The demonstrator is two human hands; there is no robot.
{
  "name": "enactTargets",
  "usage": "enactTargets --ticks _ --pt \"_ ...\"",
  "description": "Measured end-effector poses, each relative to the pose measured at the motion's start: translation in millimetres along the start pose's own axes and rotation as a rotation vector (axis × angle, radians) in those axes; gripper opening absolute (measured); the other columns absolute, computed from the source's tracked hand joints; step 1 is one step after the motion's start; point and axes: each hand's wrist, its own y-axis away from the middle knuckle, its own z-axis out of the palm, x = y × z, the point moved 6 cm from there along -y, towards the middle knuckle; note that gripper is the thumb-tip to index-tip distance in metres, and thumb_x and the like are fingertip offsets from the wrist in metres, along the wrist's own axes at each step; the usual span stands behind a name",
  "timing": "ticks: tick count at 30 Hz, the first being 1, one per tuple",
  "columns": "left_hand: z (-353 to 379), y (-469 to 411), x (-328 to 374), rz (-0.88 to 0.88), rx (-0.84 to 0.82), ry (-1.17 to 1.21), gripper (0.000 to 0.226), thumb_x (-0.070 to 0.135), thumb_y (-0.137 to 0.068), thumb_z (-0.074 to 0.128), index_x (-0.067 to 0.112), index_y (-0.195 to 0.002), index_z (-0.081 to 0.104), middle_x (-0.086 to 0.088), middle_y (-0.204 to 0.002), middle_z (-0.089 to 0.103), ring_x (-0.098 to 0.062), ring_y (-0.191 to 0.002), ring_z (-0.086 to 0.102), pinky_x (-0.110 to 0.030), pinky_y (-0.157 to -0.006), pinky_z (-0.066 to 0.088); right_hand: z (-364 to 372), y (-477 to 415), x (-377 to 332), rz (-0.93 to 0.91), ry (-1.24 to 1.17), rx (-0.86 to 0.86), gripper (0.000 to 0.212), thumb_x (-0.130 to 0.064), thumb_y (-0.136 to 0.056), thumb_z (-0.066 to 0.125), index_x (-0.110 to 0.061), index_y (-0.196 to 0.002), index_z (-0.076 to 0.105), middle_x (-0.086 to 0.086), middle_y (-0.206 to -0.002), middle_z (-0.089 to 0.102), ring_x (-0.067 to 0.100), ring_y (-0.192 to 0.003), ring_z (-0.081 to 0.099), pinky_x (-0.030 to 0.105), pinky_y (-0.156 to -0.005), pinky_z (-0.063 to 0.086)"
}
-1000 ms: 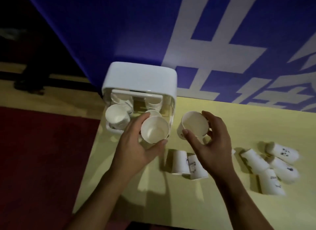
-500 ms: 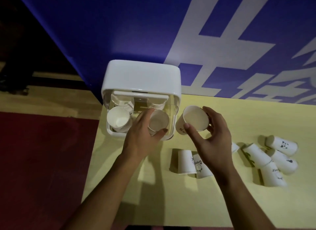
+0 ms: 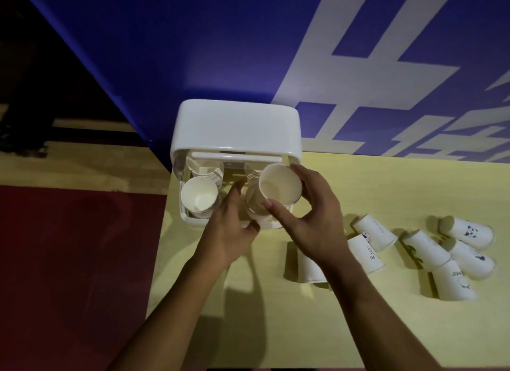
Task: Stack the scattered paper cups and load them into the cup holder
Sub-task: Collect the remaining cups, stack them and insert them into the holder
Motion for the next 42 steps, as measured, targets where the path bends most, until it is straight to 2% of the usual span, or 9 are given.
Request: enactTargets --ticks 6,9,11,15,20,25,29,35,42 --pt "-16 12 10 -0.077 0.173 0.355 0.039 0.027 -0.108 0.048 0.033 -0.146 0.054 0.014 -0.14 0.06 0.006 -0.128 0.053 -0.004 -0.095 0.039 36 2 24 0.04 0.061 -0.117 0.072 -0.048 -0.08 0.084 -0.017 -0.14 0.057 -0.008 -0.135 0.061 0.003 -0.125 0.055 0.018 -0.103 0.043" --pt "-12 3 18 -0.02 0.152 0.254 0.037 0.029 -0.11 0.043 0.036 -0.144 0.056 0.015 -0.137 0.062 0.017 -0.114 0.053 0.005 -0.086 0.034 48 6 38 0.05 0.094 -0.143 0.067 -0.044 -0.086 0.081 -0.015 -0.141 0.057 -0.005 -0.139 0.061 0.006 -0.13 0.054 0.025 -0.106 0.046" --pt "-4 -2 15 0.008 0.119 0.175 0.04 0.021 -0.11 0.042 0.036 -0.144 0.056 0.009 -0.139 0.062 0.005 -0.119 0.055 0.006 -0.083 0.033 53 9 45 0.044 0.097 -0.136 0.064 -0.039 -0.088 0.08 -0.013 -0.142 0.057 -0.003 -0.141 0.061 0.01 -0.133 0.054 0.032 -0.107 0.047" --pt "6 -5 4 0.03 0.1 0.136 0.044 0.016 -0.109 0.042 0.04 -0.144 0.054 0.004 -0.138 0.064 -0.013 -0.119 0.063 0.003 -0.082 0.038 55 12 53 0.081 0.095 -0.12 0.064 -0.039 -0.089 0.079 -0.015 -0.144 0.055 -0.004 -0.143 0.059 0.009 -0.135 0.052 0.033 -0.108 0.046" --pt "6 -6 5 0.021 0.101 0.104 0.043 0.019 -0.11 0.04 0.039 -0.145 0.053 0.002 -0.141 0.062 -0.012 -0.123 0.059 0.006 -0.08 0.035 57 12 53 0.1 0.103 -0.135 0.067 -0.044 -0.089 0.077 -0.017 -0.146 0.054 -0.005 -0.146 0.058 0.008 -0.136 0.051 0.034 -0.108 0.047" --pt "-10 17 39 0.101 0.174 0.138 0.039 0.026 -0.108 0.047 0.036 -0.145 0.053 0.008 -0.142 0.06 0.001 -0.123 0.054 0.002 -0.091 0.036 26 19 42 0.186 0.042 -0.068 0.073 -0.05 -0.091 0.072 -0.026 -0.154 0.044 -0.015 -0.15 0.049 -0.005 -0.138 0.043 0.01 -0.11 0.034" --pt "6 40 91 0.267 0.154 0.141 0.031 0.023 -0.104 0.055 0.026 -0.133 0.064 0.009 -0.13 0.068 -0.003 -0.118 0.061 -0.005 -0.088 0.046 -38 34 56 0.28 0.049 0.034 0.066 -0.049 -0.094 0.068 -0.032 -0.152 0.044 -0.013 -0.145 0.057 0.001 -0.13 0.053 0.028 -0.107 0.048" --pt "121 42 177 0.481 -0.137 -0.016 0.025 0.023 -0.102 0.057 0.025 -0.125 0.067 0.013 -0.121 0.067 -0.006 -0.102 0.064 -0.022 -0.084 0.056 -180 74 112 0.453 0.077 0.247 0.059 -0.034 -0.099 0.065 -0.025 -0.154 0.044 -0.007 -0.14 0.063 0.006 -0.124 0.059 0.027 -0.104 0.049" --pt "298 38 261 0.603 -0.396 -0.291 0.035 0.039 -0.097 0.058 0.032 -0.132 0.059 0.015 -0.133 0.059 -0.012 -0.111 0.061 -0.034 -0.088 0.054 -319 152 187 0.585 0.049 0.412 0.051 -0.025 -0.1 0.064 -0.023 -0.149 0.051 -0.015 -0.125 0.065 0.001 -0.114 0.063 0.006 -0.089 0.048"
